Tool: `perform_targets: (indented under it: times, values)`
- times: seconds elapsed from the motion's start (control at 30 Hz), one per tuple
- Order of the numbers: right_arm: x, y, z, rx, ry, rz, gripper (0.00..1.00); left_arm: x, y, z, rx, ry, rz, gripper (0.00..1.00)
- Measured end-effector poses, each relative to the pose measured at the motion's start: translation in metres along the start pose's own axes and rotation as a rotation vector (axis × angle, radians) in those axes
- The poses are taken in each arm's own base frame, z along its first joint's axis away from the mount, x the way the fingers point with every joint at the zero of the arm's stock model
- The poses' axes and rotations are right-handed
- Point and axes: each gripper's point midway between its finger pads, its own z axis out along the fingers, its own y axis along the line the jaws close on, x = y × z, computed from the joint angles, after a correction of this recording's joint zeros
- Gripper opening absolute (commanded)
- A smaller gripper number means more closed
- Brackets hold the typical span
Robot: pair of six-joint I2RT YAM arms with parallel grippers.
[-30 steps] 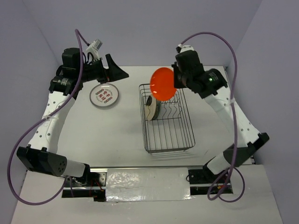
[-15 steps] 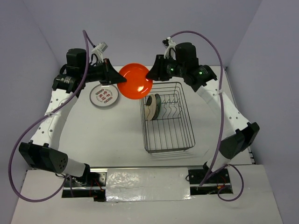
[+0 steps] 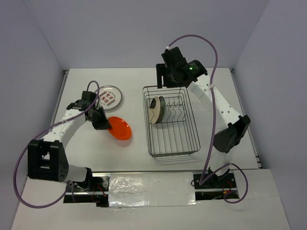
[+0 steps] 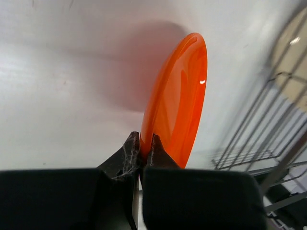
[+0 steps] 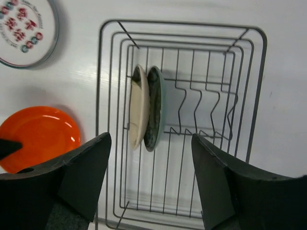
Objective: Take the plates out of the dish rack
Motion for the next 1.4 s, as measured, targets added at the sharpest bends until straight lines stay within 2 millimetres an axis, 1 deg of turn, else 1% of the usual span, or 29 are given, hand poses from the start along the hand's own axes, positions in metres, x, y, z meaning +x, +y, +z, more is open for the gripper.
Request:
perform_targets:
  times: [0.03,0.07,0.1,0.17,0.2,0.23,0.27,0.3,0.4,0.47,0.53,0.6,0.67,0.7,0.8,0.87,0.93,0.97,1.03,1.07,1.1,1.2,1.23,1.3,1.37,1.4]
  values:
    - [0.006,-0.004,0.003,0.025,0.017,-0.011,0.67,0.011,0.008,0.005,-0.016,0.024,-0.009,0.09]
    - [0.013,-0.007,0.006,0.045,0.033,-0.02,0.57,0.02,0.014,0.007,-0.025,0.038,-0.015,0.12]
    - [0.021,-0.009,0.009,0.064,0.051,-0.036,0.54,0.026,0.018,0.008,-0.028,0.043,-0.018,0.2]
    - [0.038,-0.015,0.018,0.096,0.096,-0.061,0.51,0.032,0.022,0.01,-0.023,0.035,-0.02,0.32]
    - [0.047,-0.017,0.023,0.109,0.122,-0.07,0.47,0.034,0.023,0.012,-0.018,0.031,-0.025,0.53]
    - [0.054,-0.019,0.026,0.118,0.141,-0.081,0.47,0.036,0.025,0.015,-0.018,0.029,-0.025,0.63]
    - [0.061,-0.02,0.03,0.125,0.157,-0.089,0.46,0.039,0.027,0.017,-0.017,0.032,-0.028,0.96]
    - [0.066,-0.021,0.034,0.134,0.171,-0.095,0.46,0.043,0.032,0.02,-0.027,0.036,-0.032,0.99]
    - [0.079,-0.023,0.049,0.161,0.208,-0.113,0.46,0.056,0.043,0.022,-0.064,0.067,-0.048,1.0]
    - [0.085,-0.023,0.061,0.169,0.227,-0.12,0.46,0.057,0.047,0.019,-0.086,0.065,-0.046,0.99]
    - [0.094,-0.023,0.074,0.178,0.251,-0.127,0.45,0.054,0.047,0.01,-0.1,0.044,-0.038,1.0]
    - [0.1,-0.023,0.085,0.186,0.265,-0.133,0.4,0.044,0.042,-0.003,-0.107,0.008,-0.024,0.99]
    - [0.107,-0.024,0.095,0.196,0.284,-0.138,0.35,0.027,0.032,-0.021,-0.099,-0.046,0.001,1.0]
    - [0.111,-0.025,0.099,0.202,0.293,-0.141,0.23,0.016,0.025,-0.03,-0.091,-0.082,0.011,0.99]
    - [0.118,-0.028,0.107,0.23,0.308,-0.143,0.1,-0.012,0.004,-0.059,-0.063,-0.178,0.033,0.99]
    - [0.114,-0.03,0.106,0.256,0.292,-0.127,0.05,-0.028,-0.008,-0.078,-0.048,-0.231,0.042,0.99]
    - [0.111,-0.037,0.1,0.296,0.295,-0.144,0.01,-0.04,-0.017,-0.095,-0.039,-0.275,0.051,1.0]
    - [0.108,-0.04,0.097,0.317,0.292,-0.152,0.01,-0.046,-0.021,-0.1,-0.036,-0.289,0.057,0.99]
    - [0.091,-0.042,0.086,0.358,0.262,-0.166,0.01,-0.056,-0.029,-0.11,-0.028,-0.311,0.074,1.0]
    - [0.079,-0.043,0.078,0.379,0.23,-0.17,0.01,-0.062,-0.033,-0.113,-0.022,-0.321,0.081,0.99]
    - [0.069,-0.045,0.072,0.399,0.203,-0.171,0.01,-0.066,-0.037,-0.115,-0.017,-0.324,0.087,0.99]
    - [0.03,-0.055,0.046,0.476,0.087,-0.174,0.01,-0.077,-0.049,-0.116,0.007,-0.314,0.117,1.0]
    - [0.021,-0.059,0.038,0.502,0.054,-0.174,0.01,-0.082,-0.053,-0.116,0.016,-0.314,0.123,1.0]
    - [0.009,-0.071,0.021,0.558,0.01,-0.183,0.01,-0.088,-0.065,-0.116,0.053,-0.302,0.147,1.0]
    - [-0.001,-0.085,0.001,0.614,-0.023,-0.187,0.01,-0.095,-0.084,-0.119,0.136,-0.3,0.173,1.0]
    - [-0.008,-0.091,-0.009,0.63,-0.045,-0.175,0.02,-0.096,-0.097,-0.121,0.199,-0.298,0.195,0.99]
